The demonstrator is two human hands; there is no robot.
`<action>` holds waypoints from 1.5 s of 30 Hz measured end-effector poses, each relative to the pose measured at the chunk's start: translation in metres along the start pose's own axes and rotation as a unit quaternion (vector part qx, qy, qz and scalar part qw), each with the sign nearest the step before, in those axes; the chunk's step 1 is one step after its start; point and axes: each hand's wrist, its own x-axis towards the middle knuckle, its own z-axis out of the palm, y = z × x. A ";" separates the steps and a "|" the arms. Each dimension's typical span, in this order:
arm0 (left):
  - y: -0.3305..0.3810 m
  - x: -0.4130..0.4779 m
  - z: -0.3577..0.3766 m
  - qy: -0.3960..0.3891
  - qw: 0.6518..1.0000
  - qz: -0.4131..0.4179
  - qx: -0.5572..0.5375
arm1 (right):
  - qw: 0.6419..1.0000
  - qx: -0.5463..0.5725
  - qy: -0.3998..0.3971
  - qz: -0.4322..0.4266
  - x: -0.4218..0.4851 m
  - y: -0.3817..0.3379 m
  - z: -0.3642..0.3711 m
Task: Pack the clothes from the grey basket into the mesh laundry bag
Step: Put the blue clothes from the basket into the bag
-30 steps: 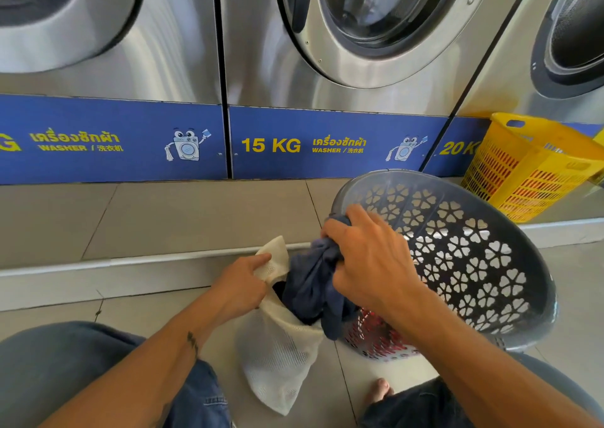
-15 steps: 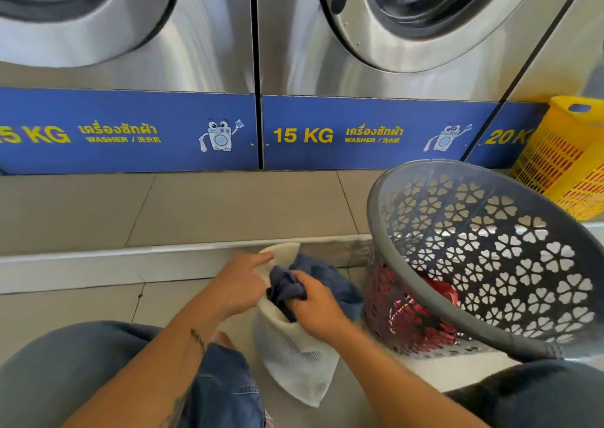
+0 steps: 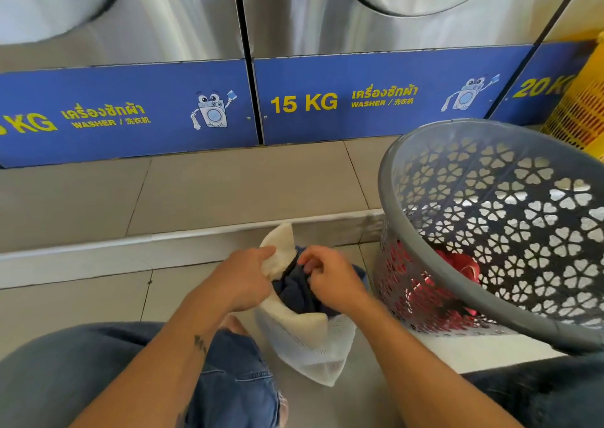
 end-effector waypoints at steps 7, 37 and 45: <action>-0.002 0.007 0.007 -0.008 0.999 -0.019 0.041 | 0.991 -0.090 -0.079 0.066 0.014 0.024 -0.012; -0.024 0.019 0.012 0.076 0.995 -0.008 -0.071 | 0.990 -0.095 0.100 0.000 -0.007 0.013 0.009; -0.011 0.027 0.013 0.057 0.992 0.034 -0.108 | 0.996 -0.001 0.033 0.084 -0.005 0.046 0.015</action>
